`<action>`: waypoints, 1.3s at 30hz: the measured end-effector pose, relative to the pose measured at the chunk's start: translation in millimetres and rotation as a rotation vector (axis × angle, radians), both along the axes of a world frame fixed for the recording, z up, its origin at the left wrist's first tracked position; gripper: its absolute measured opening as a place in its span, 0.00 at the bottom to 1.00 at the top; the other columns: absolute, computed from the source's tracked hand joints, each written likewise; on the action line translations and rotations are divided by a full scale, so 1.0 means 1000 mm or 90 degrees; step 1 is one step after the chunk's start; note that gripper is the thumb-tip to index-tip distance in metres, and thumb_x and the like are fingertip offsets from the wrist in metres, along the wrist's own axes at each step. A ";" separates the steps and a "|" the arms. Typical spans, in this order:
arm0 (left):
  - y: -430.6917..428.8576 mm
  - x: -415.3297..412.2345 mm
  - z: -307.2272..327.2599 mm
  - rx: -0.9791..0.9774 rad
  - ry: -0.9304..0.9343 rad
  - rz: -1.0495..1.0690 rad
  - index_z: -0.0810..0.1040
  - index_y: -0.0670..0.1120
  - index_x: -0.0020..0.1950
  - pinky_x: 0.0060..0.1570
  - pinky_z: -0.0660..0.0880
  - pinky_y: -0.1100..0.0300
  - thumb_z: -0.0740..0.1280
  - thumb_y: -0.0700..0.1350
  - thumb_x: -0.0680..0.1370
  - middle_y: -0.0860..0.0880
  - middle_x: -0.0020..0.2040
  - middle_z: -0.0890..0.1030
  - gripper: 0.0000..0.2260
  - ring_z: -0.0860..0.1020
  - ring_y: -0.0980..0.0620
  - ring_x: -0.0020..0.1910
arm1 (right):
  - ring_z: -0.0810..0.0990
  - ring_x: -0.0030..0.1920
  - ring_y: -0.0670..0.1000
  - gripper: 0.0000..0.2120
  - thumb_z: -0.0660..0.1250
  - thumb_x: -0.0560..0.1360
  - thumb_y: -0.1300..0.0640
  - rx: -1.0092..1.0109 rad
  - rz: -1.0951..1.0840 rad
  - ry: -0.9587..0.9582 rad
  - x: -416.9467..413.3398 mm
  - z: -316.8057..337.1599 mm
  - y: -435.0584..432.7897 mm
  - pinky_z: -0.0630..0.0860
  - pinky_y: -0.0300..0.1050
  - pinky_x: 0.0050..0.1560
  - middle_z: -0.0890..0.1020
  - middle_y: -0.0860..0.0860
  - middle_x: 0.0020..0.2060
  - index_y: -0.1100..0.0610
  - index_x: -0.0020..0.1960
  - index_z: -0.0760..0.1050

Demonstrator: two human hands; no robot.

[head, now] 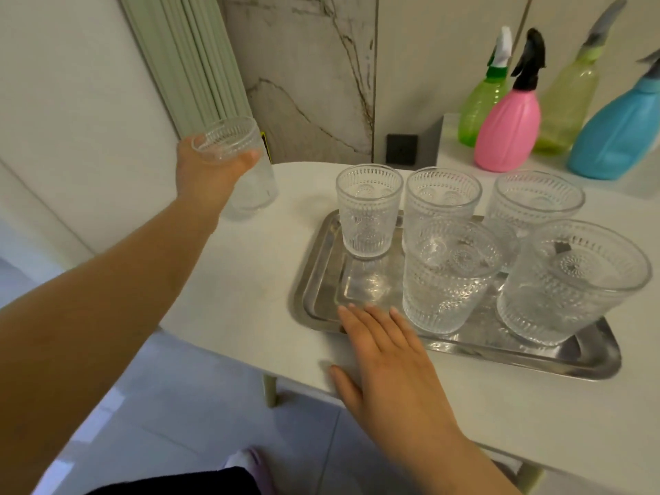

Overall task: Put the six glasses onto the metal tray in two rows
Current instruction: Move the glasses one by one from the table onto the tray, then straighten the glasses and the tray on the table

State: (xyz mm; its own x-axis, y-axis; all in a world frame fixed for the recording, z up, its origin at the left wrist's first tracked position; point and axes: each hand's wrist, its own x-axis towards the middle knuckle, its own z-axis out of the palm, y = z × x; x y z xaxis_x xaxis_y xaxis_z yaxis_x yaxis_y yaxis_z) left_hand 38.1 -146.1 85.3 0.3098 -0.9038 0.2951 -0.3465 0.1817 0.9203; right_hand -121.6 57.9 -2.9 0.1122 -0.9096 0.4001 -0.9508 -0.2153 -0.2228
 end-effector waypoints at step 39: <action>0.147 -0.033 -0.081 0.187 -0.145 -0.314 0.48 0.53 0.71 0.57 0.58 0.66 0.75 0.43 0.62 0.48 0.71 0.64 0.47 0.64 0.60 0.58 | 0.65 0.61 0.45 0.24 0.62 0.75 0.63 -0.258 -0.293 -0.811 -0.129 0.029 0.053 0.63 0.29 0.56 0.65 0.45 0.61 0.52 0.68 0.58</action>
